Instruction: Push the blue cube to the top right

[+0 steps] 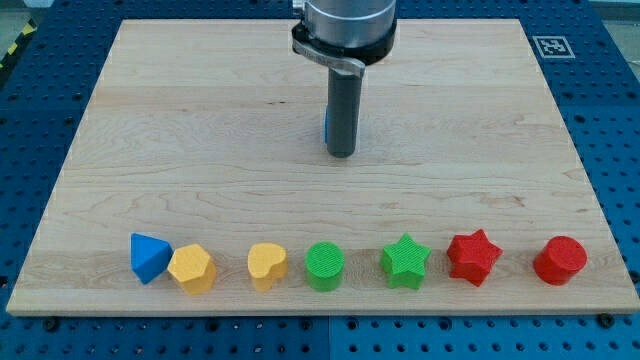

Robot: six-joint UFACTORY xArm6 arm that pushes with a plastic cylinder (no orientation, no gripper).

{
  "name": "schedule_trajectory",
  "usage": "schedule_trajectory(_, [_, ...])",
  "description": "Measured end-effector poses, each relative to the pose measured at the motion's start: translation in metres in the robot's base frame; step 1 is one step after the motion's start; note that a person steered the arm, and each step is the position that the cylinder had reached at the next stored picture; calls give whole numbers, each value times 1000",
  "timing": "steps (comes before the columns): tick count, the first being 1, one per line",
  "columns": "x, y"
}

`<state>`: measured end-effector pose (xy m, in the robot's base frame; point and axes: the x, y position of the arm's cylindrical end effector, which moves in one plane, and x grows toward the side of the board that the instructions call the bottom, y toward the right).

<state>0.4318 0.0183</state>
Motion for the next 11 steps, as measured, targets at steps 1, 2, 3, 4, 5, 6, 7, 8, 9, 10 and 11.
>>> schedule_trajectory(1, [-23, -1])
schedule_trajectory(2, [-50, -22])
schedule_trajectory(3, [-85, -51])
schedule_trajectory(4, [-103, -52])
schedule_trajectory(5, [-68, -43])
schedule_trajectory(6, [-62, -40])
schedule_trajectory(7, [-86, -36])
schedule_trajectory(8, [-88, 1])
schedule_trajectory(9, [-88, 43])
schedule_trajectory(10, [-88, 87])
schedule_trajectory(11, [-88, 131])
